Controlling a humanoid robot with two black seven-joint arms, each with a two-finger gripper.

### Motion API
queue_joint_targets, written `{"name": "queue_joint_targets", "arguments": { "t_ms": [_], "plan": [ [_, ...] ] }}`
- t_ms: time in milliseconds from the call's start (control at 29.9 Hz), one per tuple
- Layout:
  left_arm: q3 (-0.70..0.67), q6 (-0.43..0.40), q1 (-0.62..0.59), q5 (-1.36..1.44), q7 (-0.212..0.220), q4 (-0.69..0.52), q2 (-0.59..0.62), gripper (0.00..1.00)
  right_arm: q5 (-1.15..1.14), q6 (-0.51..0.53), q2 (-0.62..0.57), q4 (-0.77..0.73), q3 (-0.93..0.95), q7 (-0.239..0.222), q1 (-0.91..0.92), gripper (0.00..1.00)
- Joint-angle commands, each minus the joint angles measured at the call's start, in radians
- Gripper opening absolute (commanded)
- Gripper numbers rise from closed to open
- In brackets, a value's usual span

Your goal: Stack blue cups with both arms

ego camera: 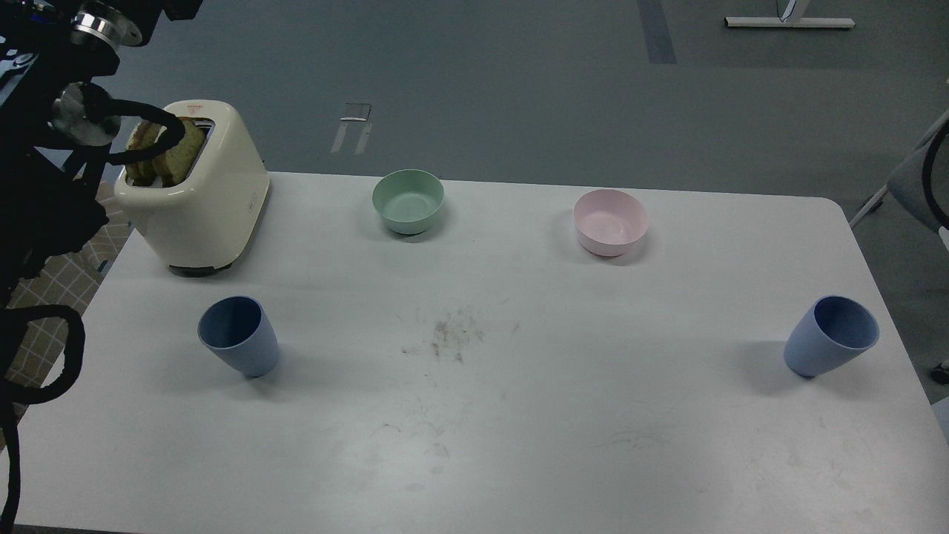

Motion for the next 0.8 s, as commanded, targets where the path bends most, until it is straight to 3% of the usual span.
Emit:
{"name": "queue_joint_targets", "arguments": {
  "t_ms": [0,301,468,769],
  "plan": [
    [0.004,-0.005,-0.001,0.004,0.005,0.0,0.001,0.98,0.0,-0.002,0.017,0.004,0.005,0.0,-0.003,1.0],
    [0.004,-0.019,0.0,0.004,0.004,0.0,0.007,0.98,0.002,-0.011,0.034,-0.002,0.009,-0.005,-0.029,1.0],
    [0.003,-0.091,-0.003,0.001,0.004,0.0,0.009,0.98,0.138,-0.002,0.034,0.004,0.038,0.0,-0.079,1.0],
    [0.004,-0.088,-0.009,0.0,0.005,0.011,0.012,0.98,0.171,0.0,0.044,0.007,0.041,0.001,-0.122,1.0]
  ]
}}
